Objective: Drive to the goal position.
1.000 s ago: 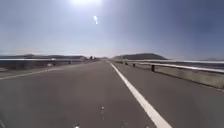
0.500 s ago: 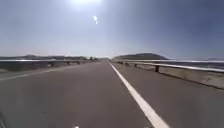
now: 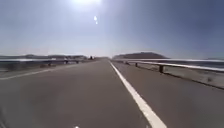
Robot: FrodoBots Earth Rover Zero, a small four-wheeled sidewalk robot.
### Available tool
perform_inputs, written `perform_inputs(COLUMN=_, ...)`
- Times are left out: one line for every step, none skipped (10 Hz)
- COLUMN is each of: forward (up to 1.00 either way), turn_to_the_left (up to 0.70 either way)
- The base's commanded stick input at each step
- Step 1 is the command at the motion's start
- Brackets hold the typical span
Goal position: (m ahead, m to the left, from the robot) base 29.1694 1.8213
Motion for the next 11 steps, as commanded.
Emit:
perform_inputs(forward=1.00, turn_to_the_left=0.00)
perform_inputs(forward=1.00, turn_to_the_left=0.00)
perform_inputs(forward=1.00, turn_to_the_left=0.00)
perform_inputs(forward=1.00, turn_to_the_left=0.00)
perform_inputs(forward=1.00, turn_to_the_left=0.00)
perform_inputs(forward=1.00, turn_to_the_left=0.00)
perform_inputs(forward=1.00, turn_to_the_left=0.00)
perform_inputs(forward=1.00, turn_to_the_left=0.00)
perform_inputs(forward=1.00, turn_to_the_left=0.00)
perform_inputs(forward=1.00, turn_to_the_left=0.00)
perform_inputs(forward=1.00, turn_to_the_left=0.00)
